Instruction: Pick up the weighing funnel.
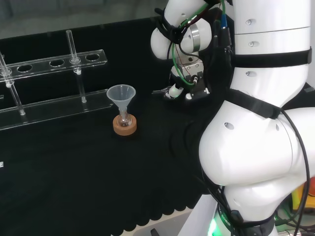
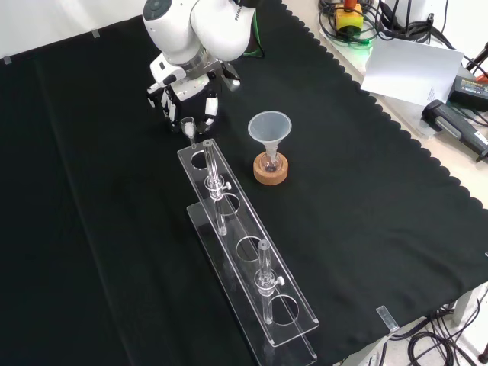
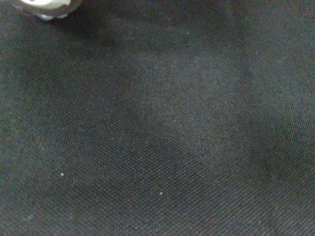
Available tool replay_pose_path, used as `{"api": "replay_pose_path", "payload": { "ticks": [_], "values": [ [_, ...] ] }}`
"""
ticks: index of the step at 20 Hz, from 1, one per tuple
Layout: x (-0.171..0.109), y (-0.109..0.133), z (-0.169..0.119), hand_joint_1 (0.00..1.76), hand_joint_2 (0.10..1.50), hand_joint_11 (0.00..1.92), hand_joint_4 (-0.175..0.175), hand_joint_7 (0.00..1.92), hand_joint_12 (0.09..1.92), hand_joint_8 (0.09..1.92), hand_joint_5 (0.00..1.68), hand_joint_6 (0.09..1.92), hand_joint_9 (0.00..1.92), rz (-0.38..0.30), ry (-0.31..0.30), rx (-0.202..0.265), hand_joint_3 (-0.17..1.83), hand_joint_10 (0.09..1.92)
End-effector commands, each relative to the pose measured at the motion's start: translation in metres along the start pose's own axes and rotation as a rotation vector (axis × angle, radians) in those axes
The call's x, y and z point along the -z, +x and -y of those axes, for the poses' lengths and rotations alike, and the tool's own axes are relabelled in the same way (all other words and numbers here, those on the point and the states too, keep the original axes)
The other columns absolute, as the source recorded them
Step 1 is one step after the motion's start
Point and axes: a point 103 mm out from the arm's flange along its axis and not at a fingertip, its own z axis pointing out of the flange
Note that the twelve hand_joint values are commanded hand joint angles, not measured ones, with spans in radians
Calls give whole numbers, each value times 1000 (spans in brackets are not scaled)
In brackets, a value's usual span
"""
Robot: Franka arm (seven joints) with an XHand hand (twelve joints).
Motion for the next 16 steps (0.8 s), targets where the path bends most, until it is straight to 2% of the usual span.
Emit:
{"api": "replay_pose_path", "payload": {
  "ticks": [1, 9, 12, 14, 16],
  "values": [
    [0, -1, -1, 837, 596, 0, 175, 1252, 1331, 176, 1138, 236, 897, -9, -5, -2, 523, 324],
    [0, -4, -1, 846, 582, 0, 175, 1347, 1425, 170, 1196, 278, 987, -14, -22, -10, 558, 292],
    [1, -5, 0, 862, 573, 0, 175, 1390, 1461, 160, 1224, 297, 1027, -17, -51, -14, 577, 269],
    [2, -6, 0, 1010, 755, 0, 175, 1422, 1485, 148, 1254, 448, 1054, -17, -66, -17, 377, 249],
    [2, -5, 0, 1070, 859, 0, 175, 1459, 1498, 130, 1265, 506, 1078, -14, -72, -16, 234, 227]
  ]
}}
